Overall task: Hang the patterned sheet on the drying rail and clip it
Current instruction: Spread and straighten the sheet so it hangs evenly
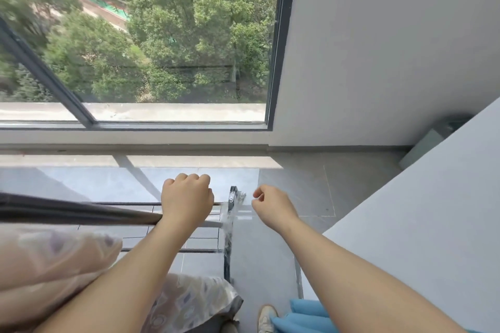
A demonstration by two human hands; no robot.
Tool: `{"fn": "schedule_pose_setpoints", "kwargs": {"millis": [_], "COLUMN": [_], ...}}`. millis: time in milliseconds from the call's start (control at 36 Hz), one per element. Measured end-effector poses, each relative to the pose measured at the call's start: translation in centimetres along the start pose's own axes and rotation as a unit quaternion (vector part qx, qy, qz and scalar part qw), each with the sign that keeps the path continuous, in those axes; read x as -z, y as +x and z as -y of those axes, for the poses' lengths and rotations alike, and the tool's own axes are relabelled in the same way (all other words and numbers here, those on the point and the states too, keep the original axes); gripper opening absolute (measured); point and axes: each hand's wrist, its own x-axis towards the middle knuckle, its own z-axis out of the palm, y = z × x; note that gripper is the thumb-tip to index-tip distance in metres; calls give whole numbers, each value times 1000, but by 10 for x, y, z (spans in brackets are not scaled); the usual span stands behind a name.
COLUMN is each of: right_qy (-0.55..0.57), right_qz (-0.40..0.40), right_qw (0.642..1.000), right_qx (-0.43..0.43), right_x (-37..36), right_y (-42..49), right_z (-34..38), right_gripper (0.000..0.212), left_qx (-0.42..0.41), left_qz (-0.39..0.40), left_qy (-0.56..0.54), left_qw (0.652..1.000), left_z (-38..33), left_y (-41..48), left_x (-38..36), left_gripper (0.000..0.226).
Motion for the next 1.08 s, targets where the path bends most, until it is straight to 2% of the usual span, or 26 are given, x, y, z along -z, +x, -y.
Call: {"fn": "schedule_pose_setpoints", "kwargs": {"millis": [139, 167, 194, 278, 500, 833, 1083], "right_qy": [-8, -10, -13, -23, -51, -102, -114], "right_qz": [28, 32, 34, 41, 66, 142, 170], "right_qw": [999, 999, 999, 998, 994, 978, 969], "right_qx": [30, 35, 39, 48, 74, 115, 141], "right_x": [-17, -19, -21, -25, -15, 21, 51], "right_y": [5, 7, 9, 18, 62, 194, 276], "right_z": [27, 32, 36, 46, 74, 105, 132], "right_gripper": [27, 26, 26, 26, 26, 24, 24], "left_qx": [47, 56, 68, 89, 212, 355, 371], "left_qz": [65, 75, 80, 66, 163, 186, 189], "left_qy": [-7, -23, -37, -52, -89, -152, -154], "left_qw": [997, 995, 994, 992, 959, 903, 896], "left_z": [24, 27, 28, 28, 21, 19, 30], "left_y": [-2, -2, -2, 1, 35, 142, 220], "left_x": [0, 0, -1, -1, -2, -28, -45], "left_gripper": [12, 8, 5, 19, 29, 33, 34]}}
